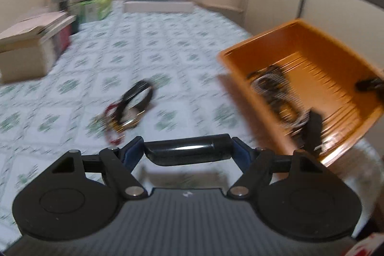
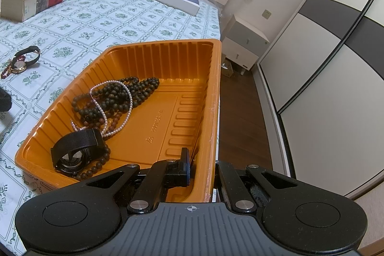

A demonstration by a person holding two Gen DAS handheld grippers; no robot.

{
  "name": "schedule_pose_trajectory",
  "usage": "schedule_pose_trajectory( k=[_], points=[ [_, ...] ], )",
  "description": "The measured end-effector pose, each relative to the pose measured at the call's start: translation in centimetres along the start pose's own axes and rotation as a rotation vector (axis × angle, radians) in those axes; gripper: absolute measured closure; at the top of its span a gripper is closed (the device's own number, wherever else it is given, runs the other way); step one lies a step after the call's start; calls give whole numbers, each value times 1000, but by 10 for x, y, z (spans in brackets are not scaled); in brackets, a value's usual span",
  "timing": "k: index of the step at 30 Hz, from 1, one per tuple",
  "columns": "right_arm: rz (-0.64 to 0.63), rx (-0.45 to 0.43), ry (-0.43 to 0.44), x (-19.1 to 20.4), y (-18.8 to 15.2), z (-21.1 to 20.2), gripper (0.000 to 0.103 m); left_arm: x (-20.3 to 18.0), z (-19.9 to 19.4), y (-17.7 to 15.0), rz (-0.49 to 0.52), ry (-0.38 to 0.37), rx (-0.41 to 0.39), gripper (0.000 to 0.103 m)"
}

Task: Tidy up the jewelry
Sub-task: 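Carry the black case over the tray and lower it inside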

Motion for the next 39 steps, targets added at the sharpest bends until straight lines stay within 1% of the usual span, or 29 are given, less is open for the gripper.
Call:
schedule_pose_trajectory(
  k=[3, 7, 11, 13, 17, 29, 32, 34, 39],
  points=[
    [1, -1, 1, 0, 0, -1, 99, -20, -1, 14, 10, -101, -26, 27],
    [1, -1, 1, 0, 0, -1, 99, -50, 3, 28, 72, -214, -55, 27],
    [3, -2, 2, 0, 0, -1, 99, -72, 13, 38, 131, -273, -56, 27],
    [4, -2, 3, -1, 0, -1, 99, -81, 20, 41, 131, -293, -37, 27],
    [3, -2, 3, 0, 0, -1, 99, -90, 33, 46, 92, -303, -19, 27],
    [6, -2, 4, 0, 0, -1, 99, -104, 46, 60, 96, -317, -28, 27],
    [6, -3, 4, 0, 0, -1, 99, -107, 52, 61, 87, -324, -10, 27],
    [5, -2, 4, 0, 0, -1, 99, -108, 55, 61, 75, -328, 6, 25],
    [5, -4, 4, 0, 0, -1, 99, -104, 54, 59, 78, -320, 6, 24]
  ],
)
Point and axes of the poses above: each gripper's, at about its wrist camera, not at the fingertips, and z roughly the way its jaws point, x to its left, y to its top, the point moved 4 cm from there along z, roughly the way its jaws point, and after that the axes turned 4 degrees about z, right-handed, at the moved point
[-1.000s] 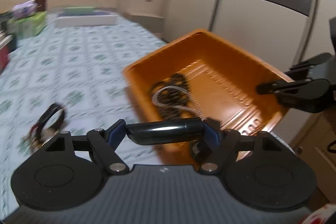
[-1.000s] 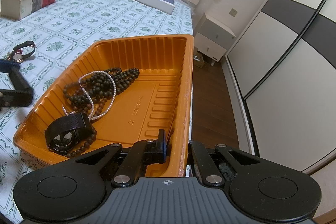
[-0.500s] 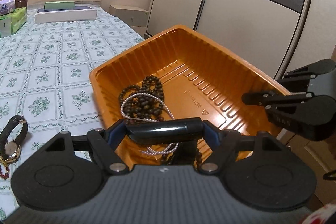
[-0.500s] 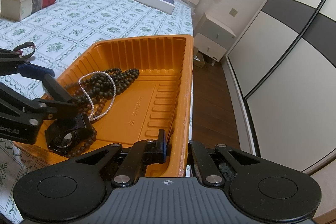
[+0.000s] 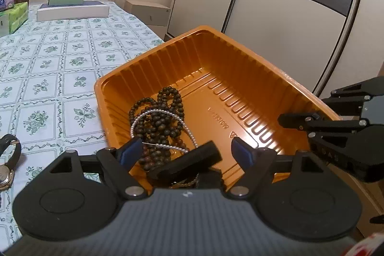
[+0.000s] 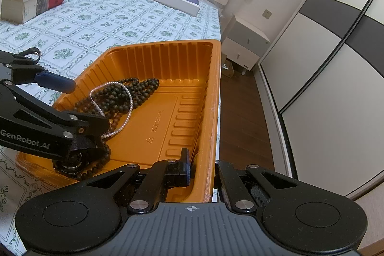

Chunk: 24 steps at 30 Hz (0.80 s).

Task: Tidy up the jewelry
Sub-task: 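Carry the black case over the tray and lower it inside, then grasp the red beaded bracelet on the bed with the left tool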

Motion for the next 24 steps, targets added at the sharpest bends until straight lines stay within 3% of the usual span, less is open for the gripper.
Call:
schedule_pose_trajectory(
  k=[6, 14, 18, 24],
  points=[
    [0, -1, 0, 0, 1, 0, 99, 10, -14, -2, -7, 20, -12, 24],
    [-1, -1, 0, 0, 0, 0, 99, 38, -45, -11, 0, 107, -34, 24],
    [-1, -1, 0, 0, 1, 0, 99, 60, -66, -24, 18, 175, -44, 24],
    [-1, 0, -1, 0, 1, 0, 99, 111, -95, -51, 1, 344, -11, 24]
  ],
)
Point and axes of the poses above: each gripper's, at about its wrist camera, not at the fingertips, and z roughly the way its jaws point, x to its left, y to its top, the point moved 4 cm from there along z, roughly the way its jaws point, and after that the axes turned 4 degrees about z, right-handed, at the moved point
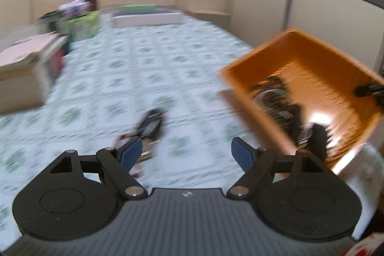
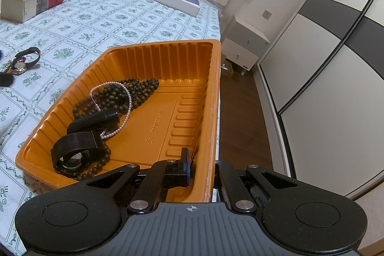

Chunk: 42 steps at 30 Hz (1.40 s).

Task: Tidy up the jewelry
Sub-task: 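Grasp the red beaded bracelet on the bed with the left tool, then carry the red bracelet over the orange tray and open the left tool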

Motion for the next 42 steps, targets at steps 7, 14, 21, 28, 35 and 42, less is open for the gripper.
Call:
schedule_pose_trajectory(
  k=[7, 14, 21, 28, 35, 42],
  points=[
    [-7, 0, -4, 0, -1, 0, 99, 45, 3, -16, -22, 125, 44, 25],
    [-9, -1, -5, 0, -1, 0, 99, 47, 16, -19, 31, 142, 69, 36],
    [-11, 0, -6, 0, -3, 0, 99, 41, 28, -18, 49, 139, 77, 64],
    [-11, 0, -6, 0, -2, 0, 99, 39, 39, -18, 77, 140, 89, 80],
    [-11, 0, -6, 0, -2, -1, 99, 43, 37, -22, 80, 137, 116, 99],
    [-10, -1, -5, -1, -3, 0, 99, 48, 17, -35, 114, 138, 128, 99]
  ],
)
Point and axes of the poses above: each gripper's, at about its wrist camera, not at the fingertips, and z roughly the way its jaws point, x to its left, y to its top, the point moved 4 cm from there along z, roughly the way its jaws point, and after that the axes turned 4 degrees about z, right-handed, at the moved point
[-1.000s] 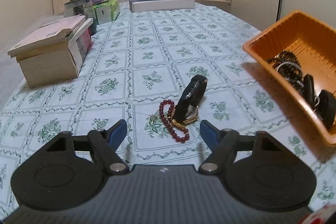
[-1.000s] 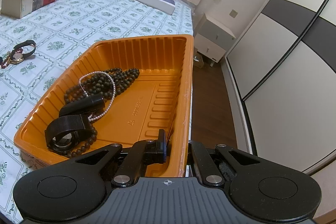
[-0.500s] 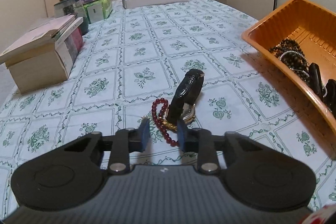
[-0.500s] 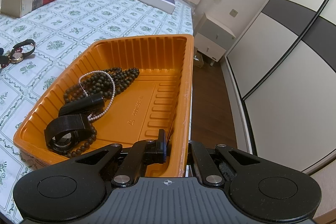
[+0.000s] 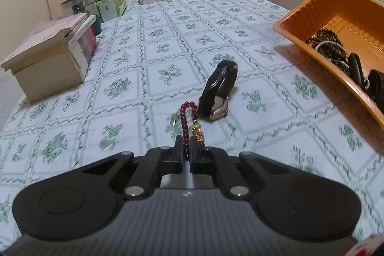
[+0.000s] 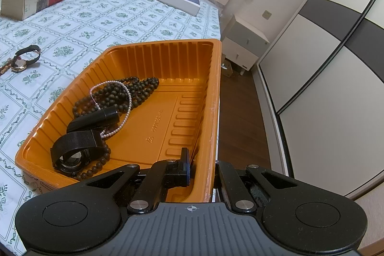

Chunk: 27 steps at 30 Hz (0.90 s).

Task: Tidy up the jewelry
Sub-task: 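Carry the red bracelet over the orange tray and open the left tool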

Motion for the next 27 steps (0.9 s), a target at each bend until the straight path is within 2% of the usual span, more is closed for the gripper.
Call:
schedule_pose_trajectory(
  k=[7, 10, 11, 15, 19, 22, 26, 27],
  points=[
    [0, 0, -1, 0, 0, 0, 99, 17, -23, -16, -15, 22, 21, 98],
    [0, 0, 0, -1, -1, 0, 99, 16, -30, -11, -20, 20, -15, 83],
    [-1, 0, -1, -1, 0, 0, 99, 13, -31, -9, -13, 12, -28, 83],
    [0, 1, 0, -1, 0, 0, 99, -3, -27, -2, 56, -10, -48, 83],
    [-1, 0, -1, -1, -1, 0, 99, -10, -9, -4, 87, -13, -1, 82],
    [0, 1, 0, -1, 0, 0, 99, -11, -5, -5, 101, -13, -8, 83],
    [1, 1, 0, -1, -1, 0, 99, -12, -4, -5, 114, -38, 4, 96],
    [1, 1, 0, -1, -1, 0, 99, -14, -5, -5, 118, -39, 6, 96]
  ],
)
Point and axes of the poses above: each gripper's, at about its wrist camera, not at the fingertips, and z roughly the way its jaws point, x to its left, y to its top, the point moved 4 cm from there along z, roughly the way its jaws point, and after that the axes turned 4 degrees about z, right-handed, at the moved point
